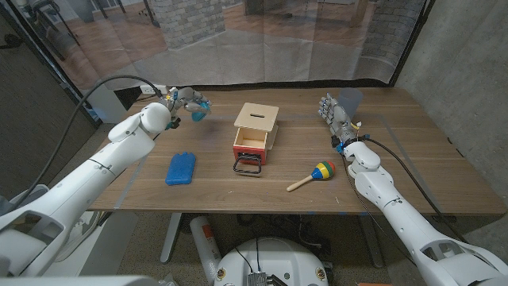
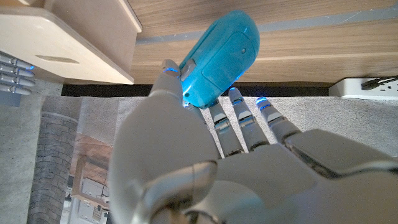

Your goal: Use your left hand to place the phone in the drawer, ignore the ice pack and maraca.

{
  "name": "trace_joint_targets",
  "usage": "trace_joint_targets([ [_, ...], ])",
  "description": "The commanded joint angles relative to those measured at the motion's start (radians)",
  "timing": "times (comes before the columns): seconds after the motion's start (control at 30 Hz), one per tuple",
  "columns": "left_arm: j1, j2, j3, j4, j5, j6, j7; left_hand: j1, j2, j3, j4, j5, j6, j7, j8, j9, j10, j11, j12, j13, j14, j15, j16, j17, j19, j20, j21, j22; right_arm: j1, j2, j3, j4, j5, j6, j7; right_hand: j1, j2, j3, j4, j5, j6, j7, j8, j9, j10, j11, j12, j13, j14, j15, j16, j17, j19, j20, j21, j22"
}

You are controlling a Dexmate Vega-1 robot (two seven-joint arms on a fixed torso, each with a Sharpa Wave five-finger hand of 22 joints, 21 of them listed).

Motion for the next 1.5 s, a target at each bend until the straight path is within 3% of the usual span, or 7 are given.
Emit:
trace_joint_targets([
  [0.03, 0.027, -0.021, -0.036, -0.009, -0.057, -0.076, 0.025, 0.004, 0.013, 0.013, 0.008, -0.004, 0.011, 0.0, -0.005, 0.004, 0.119, -0.089, 0.006, 0.004, 0.006, -0.146, -0.002, 0.002, 0.006, 0.001, -0.003, 0.0, 0.003, 0.007, 0.0, 0.016, 0.006, 0.007, 0.01, 0.001, 0.004, 0.002, -0.008, 0.001, 0.005, 0.01, 0.002, 0.003, 0.007, 0.004, 0.007, 0.003, 0.001, -0.003, 0.004, 0.005, 0.004, -0.004, 0.003, 0.003],
  [0.53, 0.033, -0.052, -0.064, 0.019, -0.134, -0.165, 0.025, 0.008, 0.015, 0.016, 0.008, -0.012, 0.017, 0.001, -0.009, 0.004, 0.121, -0.089, 0.006, 0.005, 0.01, -0.146, -0.003, 0.002, 0.007, 0.007, -0.003, 0.0, 0.003, 0.007, 0.005, 0.02, 0.008, 0.009, 0.013, 0.0, 0.004, 0.002, -0.008, 0.001, 0.006, 0.009, 0.001, 0.003, 0.006, 0.002, 0.006, 0.003, 0.002, -0.004, 0.004, 0.006, 0.007, -0.004, 0.003, 0.003],
  [1.5, 0.004, -0.09, -0.051, 0.083, -0.201, -0.291, -0.009, 0.014, 0.017, 0.02, 0.008, -0.026, 0.027, 0.002, -0.016, 0.005, 0.13, -0.089, 0.006, 0.006, 0.014, -0.145, -0.003, 0.002, 0.021, 0.024, 0.0, 0.0, 0.011, 0.017, 0.005, 0.03, 0.003, 0.017, 0.004, 0.0, 0.005, 0.001, -0.009, 0.001, 0.007, 0.009, 0.001, 0.003, 0.007, 0.006, 0.006, 0.003, 0.002, -0.003, 0.003, 0.006, 0.007, -0.003, 0.002, 0.003],
])
